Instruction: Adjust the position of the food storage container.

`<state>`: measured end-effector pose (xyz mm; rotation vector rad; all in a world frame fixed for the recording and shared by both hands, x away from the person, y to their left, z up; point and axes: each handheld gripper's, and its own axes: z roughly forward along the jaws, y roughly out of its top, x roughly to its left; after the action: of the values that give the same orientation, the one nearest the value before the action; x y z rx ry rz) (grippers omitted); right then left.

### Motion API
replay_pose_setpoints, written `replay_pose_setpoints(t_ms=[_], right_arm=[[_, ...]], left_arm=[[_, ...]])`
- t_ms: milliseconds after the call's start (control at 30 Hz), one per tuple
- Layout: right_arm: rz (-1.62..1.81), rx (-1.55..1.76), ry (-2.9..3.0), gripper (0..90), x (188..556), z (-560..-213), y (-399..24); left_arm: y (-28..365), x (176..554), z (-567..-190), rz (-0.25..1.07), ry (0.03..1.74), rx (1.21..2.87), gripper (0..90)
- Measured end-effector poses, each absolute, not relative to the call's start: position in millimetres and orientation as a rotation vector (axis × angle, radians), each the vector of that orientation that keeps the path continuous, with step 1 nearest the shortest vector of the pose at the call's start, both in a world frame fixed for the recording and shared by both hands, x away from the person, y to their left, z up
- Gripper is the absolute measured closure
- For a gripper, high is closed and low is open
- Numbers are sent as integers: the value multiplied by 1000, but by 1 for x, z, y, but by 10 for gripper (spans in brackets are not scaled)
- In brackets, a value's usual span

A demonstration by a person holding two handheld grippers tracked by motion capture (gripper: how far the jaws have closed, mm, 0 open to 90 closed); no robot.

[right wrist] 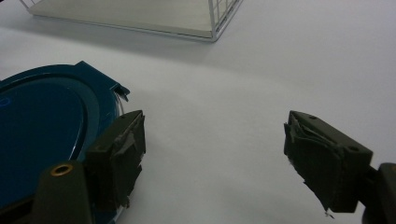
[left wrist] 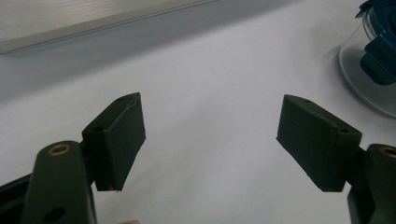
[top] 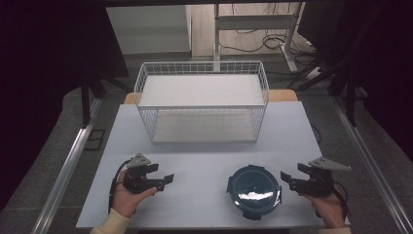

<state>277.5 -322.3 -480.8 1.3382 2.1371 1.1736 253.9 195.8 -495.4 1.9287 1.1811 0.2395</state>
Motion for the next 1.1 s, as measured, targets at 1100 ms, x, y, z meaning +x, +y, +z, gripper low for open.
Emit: replay_pose_setpoints(t_ms=[1100], right_arm=[[1162, 1368, 2153, 254, 276, -480, -324]], left_arm=[[196, 254, -497, 231, 1202, 1935, 225]])
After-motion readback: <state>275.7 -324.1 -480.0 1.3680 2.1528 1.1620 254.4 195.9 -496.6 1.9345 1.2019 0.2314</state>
